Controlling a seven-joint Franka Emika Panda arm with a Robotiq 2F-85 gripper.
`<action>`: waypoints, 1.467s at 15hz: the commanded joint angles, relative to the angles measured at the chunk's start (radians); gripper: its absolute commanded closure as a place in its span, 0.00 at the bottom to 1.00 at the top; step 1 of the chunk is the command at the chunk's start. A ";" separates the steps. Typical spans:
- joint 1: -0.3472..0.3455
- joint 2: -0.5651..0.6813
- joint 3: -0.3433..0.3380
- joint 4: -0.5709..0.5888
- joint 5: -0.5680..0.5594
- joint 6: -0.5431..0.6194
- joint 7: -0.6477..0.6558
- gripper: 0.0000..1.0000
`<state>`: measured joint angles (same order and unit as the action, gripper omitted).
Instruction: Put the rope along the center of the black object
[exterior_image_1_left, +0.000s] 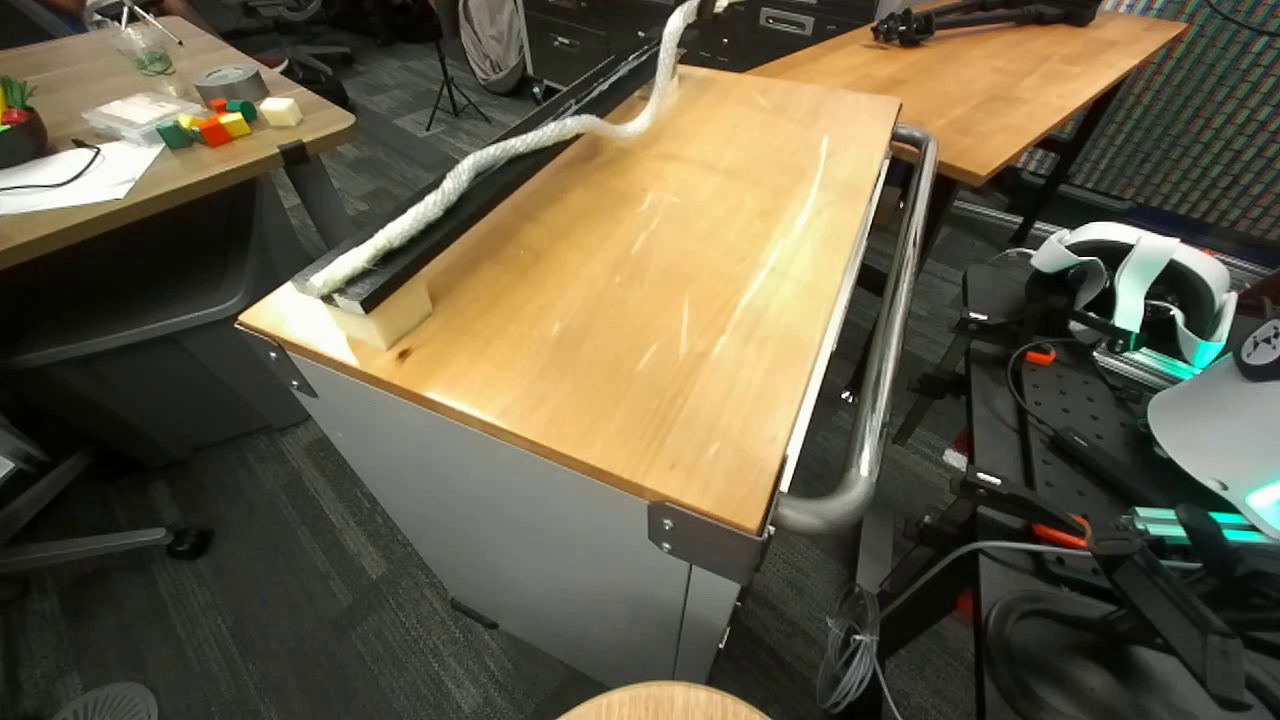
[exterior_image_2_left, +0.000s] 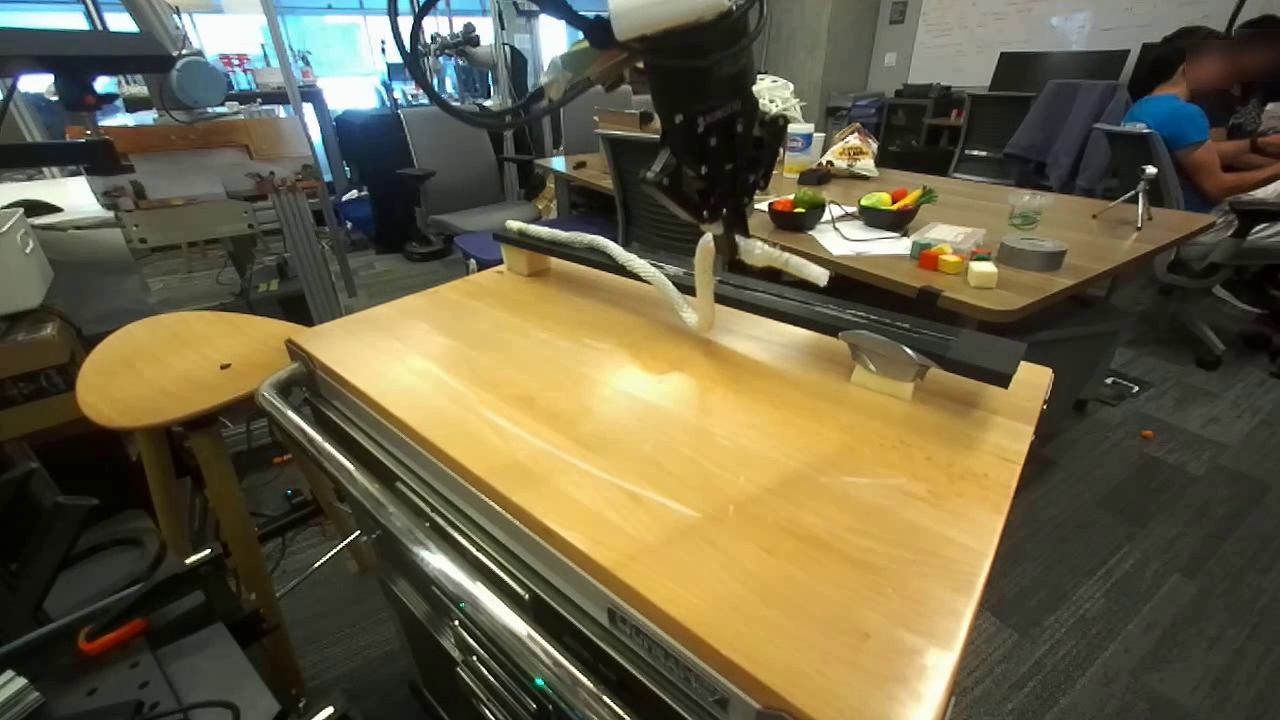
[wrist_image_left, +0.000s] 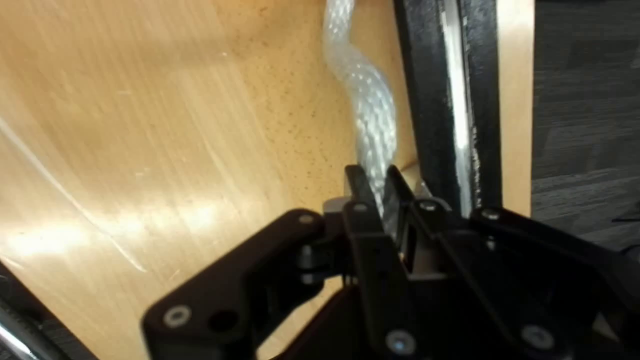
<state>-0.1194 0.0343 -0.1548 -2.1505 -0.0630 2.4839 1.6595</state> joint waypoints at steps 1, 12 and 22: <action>0.019 0.020 0.021 0.107 -0.035 -0.064 0.061 0.97; 0.046 0.099 0.040 0.415 -0.075 -0.264 0.049 0.97; 0.068 0.219 0.029 0.585 -0.097 -0.422 0.047 0.97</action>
<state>-0.0676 0.2077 -0.1141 -1.6550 -0.1379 2.1404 1.6920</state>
